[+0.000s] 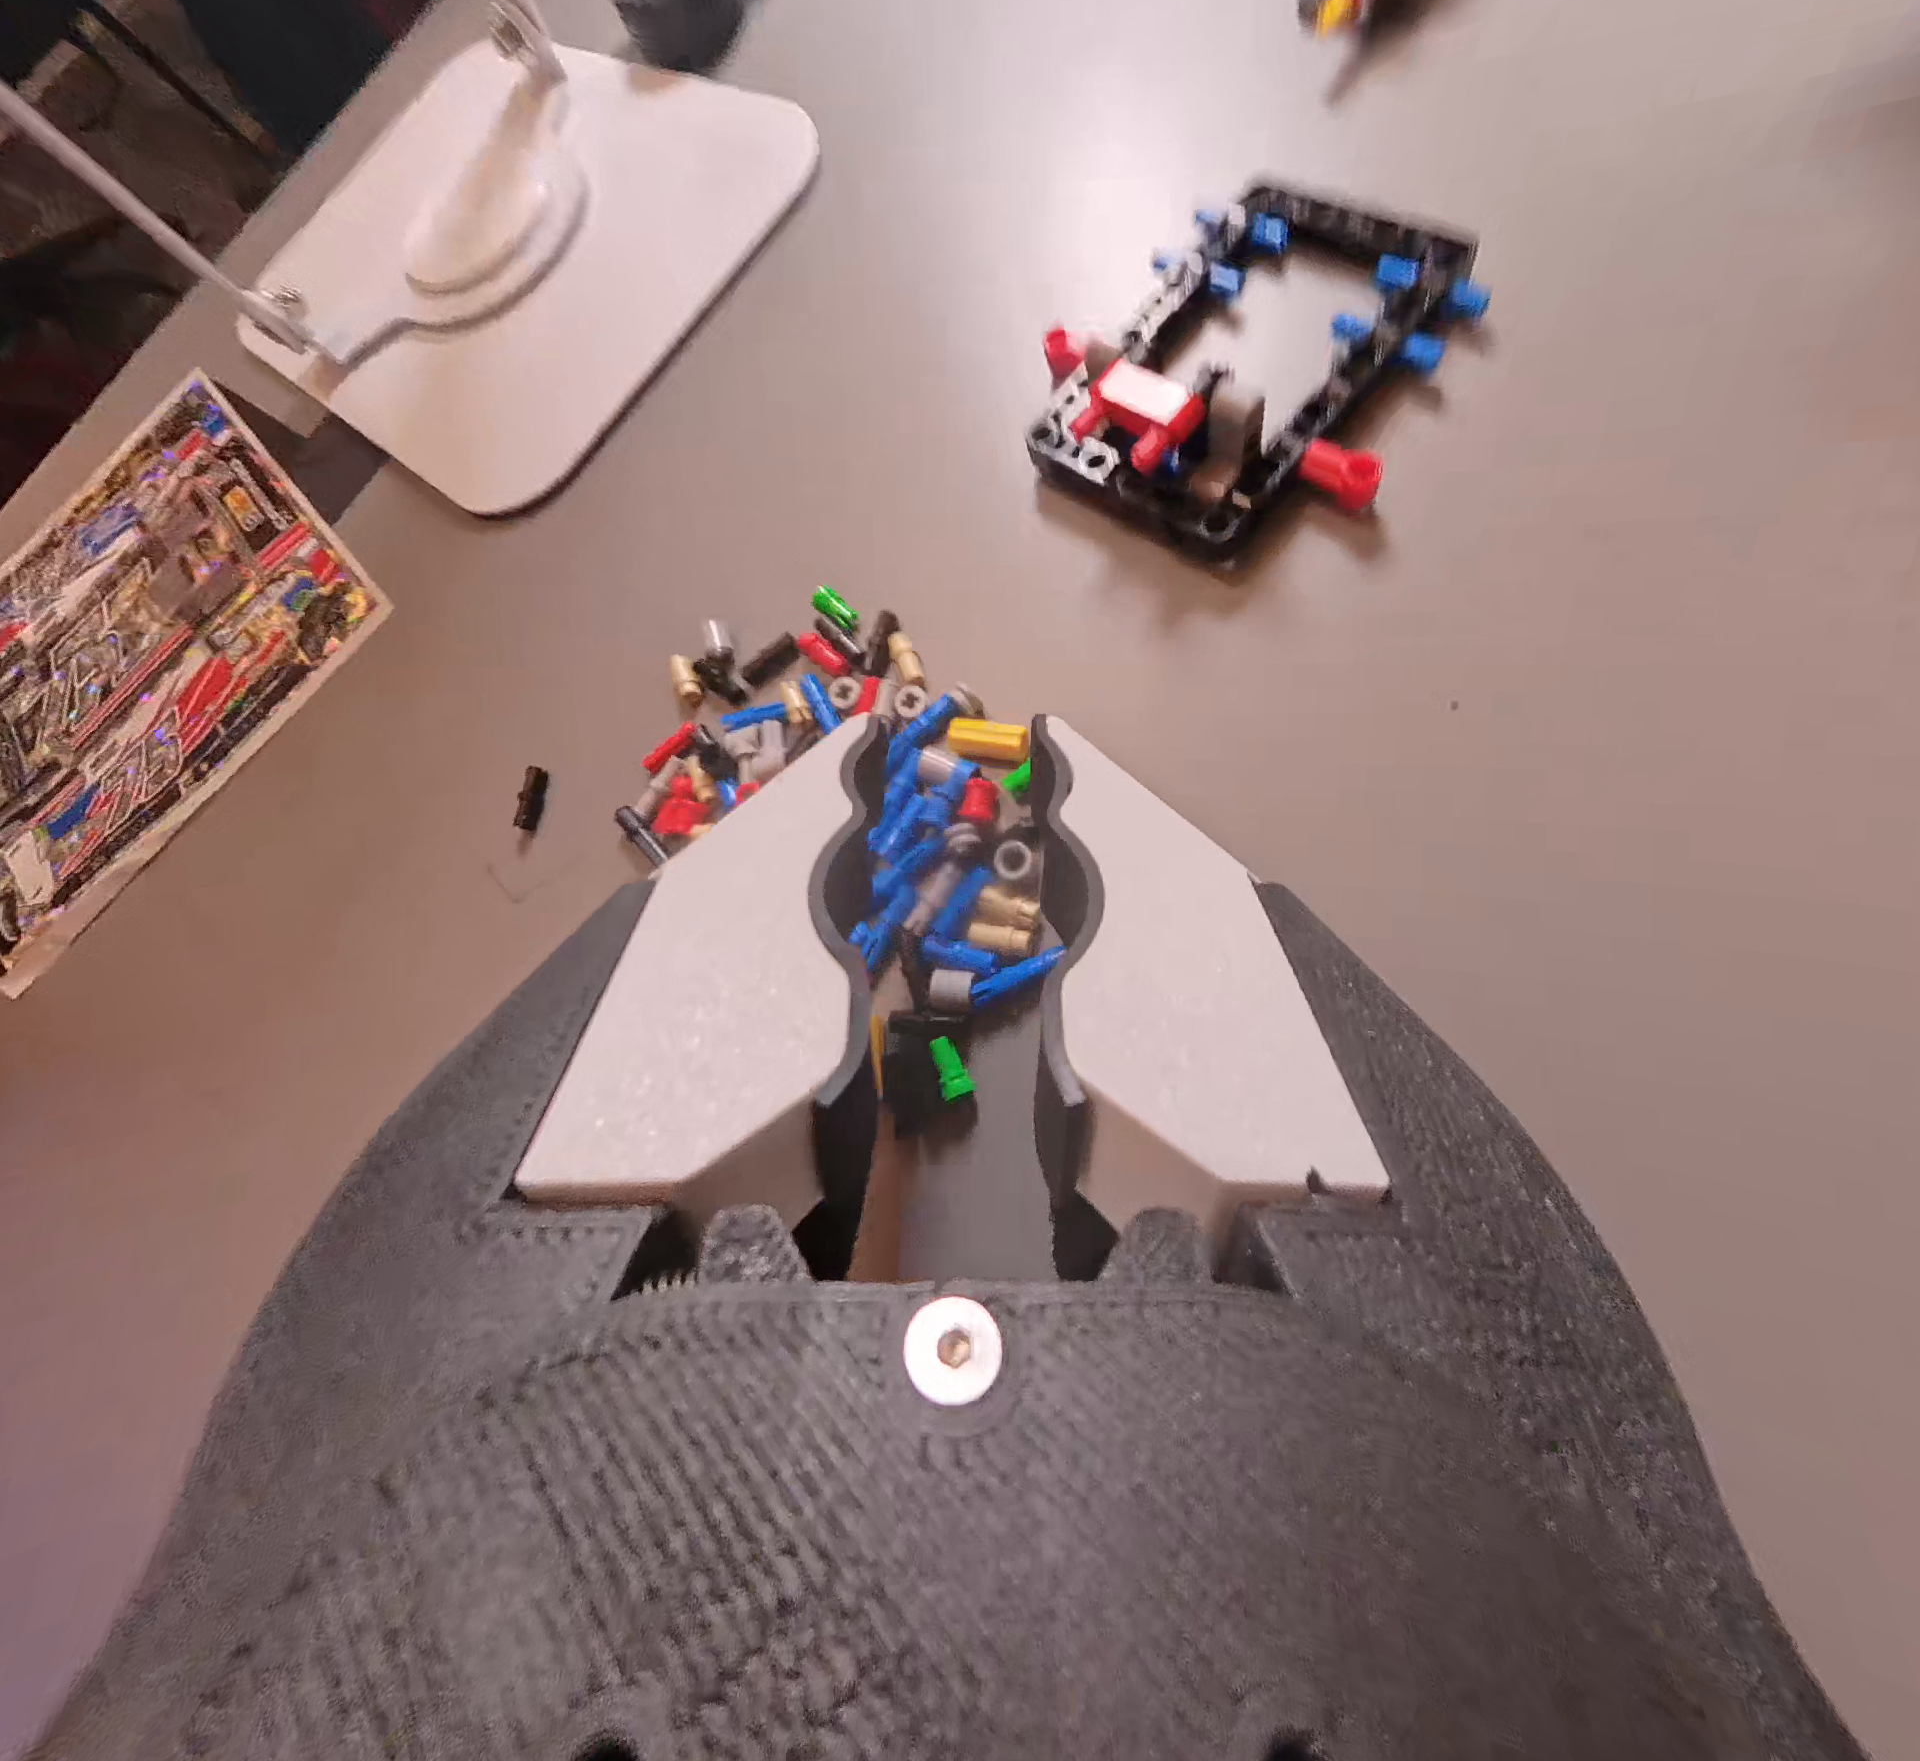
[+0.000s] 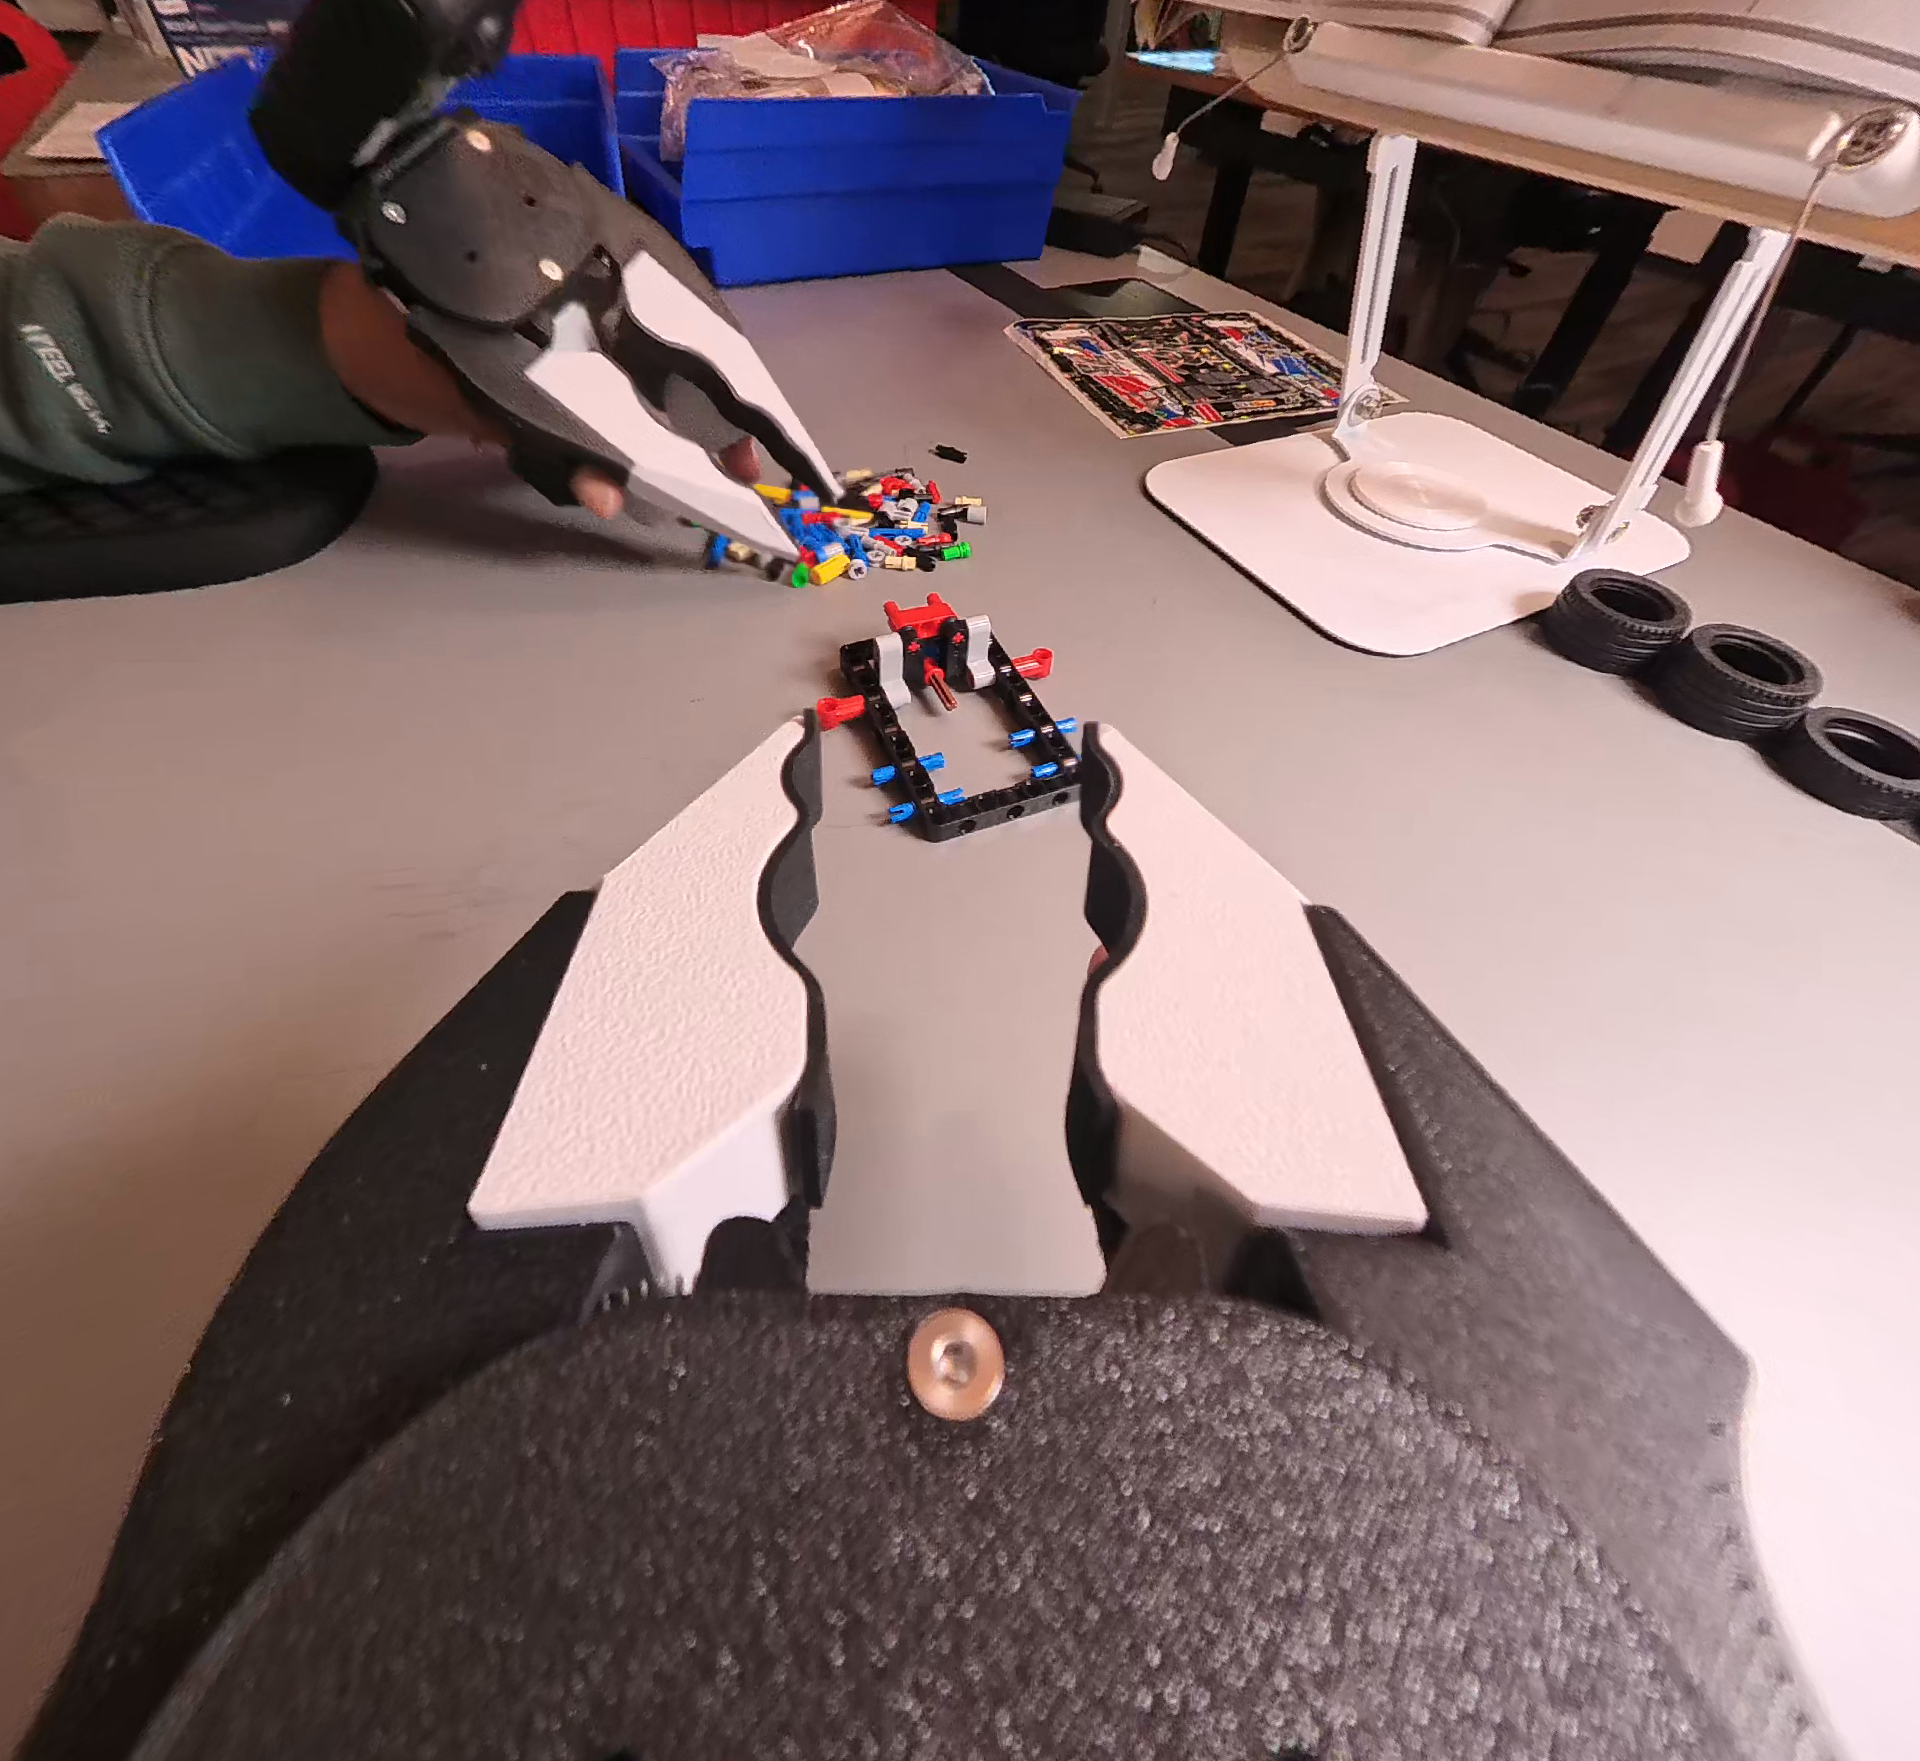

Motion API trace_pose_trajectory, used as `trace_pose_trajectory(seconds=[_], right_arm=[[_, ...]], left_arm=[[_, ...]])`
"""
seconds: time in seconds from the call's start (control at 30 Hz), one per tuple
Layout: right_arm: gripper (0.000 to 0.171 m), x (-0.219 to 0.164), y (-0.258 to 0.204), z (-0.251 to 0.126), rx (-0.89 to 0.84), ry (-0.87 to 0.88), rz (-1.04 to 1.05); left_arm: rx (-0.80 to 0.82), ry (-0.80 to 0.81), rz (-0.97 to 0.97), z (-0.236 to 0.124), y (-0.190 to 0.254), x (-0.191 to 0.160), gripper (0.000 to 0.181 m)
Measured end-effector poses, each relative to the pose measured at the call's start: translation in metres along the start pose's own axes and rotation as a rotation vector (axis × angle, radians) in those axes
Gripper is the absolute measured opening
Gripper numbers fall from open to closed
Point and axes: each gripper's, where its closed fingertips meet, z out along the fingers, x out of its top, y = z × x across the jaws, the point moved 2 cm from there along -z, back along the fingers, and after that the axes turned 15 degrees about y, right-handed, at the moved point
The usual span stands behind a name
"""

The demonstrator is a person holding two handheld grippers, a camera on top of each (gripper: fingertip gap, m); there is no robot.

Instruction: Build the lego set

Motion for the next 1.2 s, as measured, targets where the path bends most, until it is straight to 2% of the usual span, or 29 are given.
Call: trace_pose_trajectory(seconds=[0.03, 0.17, 0.23, 0.33, 0.4, 0.43, 0.67, 0.83, 0.9, 1.03, 1.13, 1.2], right_arm=[[0.049, 0.000, 0.002, 0.000, -0.008, 0.003, -0.002], [0.048, 0.000, 0.017, -0.001, -0.070, 0.022, -0.004], [0.041, 0.001, 0.023, -0.001, -0.102, 0.035, 0.002], [0.020, 0.012, 0.033, 0.002, -0.155, 0.085, -0.008], [0.002, 0.022, 0.041, 0.006, -0.193, 0.120, -0.037], [0.000, 0.029, 0.045, 0.009, -0.216, 0.137, -0.061], [0.000, 0.095, 0.079, 0.043, -0.360, 0.246, -0.198], [0.000, 0.144, 0.137, 0.068, -0.485, 0.308, -0.212], [0.000, 0.158, 0.161, 0.071, -0.531, 0.348, -0.235], [0.000, 0.165, 0.196, 0.071, -0.594, 0.367, -0.310], [0.003, 0.146, 0.212, 0.068, -0.602, 0.335, -0.304], [0.005, 0.130, 0.220, 0.066, -0.609, 0.290, -0.298]], left_arm=[[0.007, 0.051, -0.038, -0.003, -0.003, 0.007, 0.028], [0.040, 0.275, -0.189, -0.014, -0.017, 0.035, 0.030], [0.045, 0.391, -0.285, -0.019, -0.020, 0.049, 0.022], [0.072, 0.522, -0.387, -0.019, -0.028, 0.065, 0.003], [0.118, 0.571, -0.354, -0.015, -0.037, 0.076, 0.000], [0.136, 0.594, -0.325, -0.013, -0.041, 0.083, 0.000], [0.274, 0.711, -0.167, 0.007, -0.068, 0.142, 0.000], [0.327, 0.768, -0.089, 0.009, -0.098, 0.192, 0.000], [0.347, 0.756, -0.094, 0.008, -0.113, 0.193, 0.003], [0.358, 0.750, -0.132, -0.006, -0.133, 0.172, 0.017], [0.349, 0.718, -0.149, -0.007, -0.140, 0.152, 0.032], [0.336, 0.722, -0.171, -0.005, -0.140, 0.147, 0.034]])
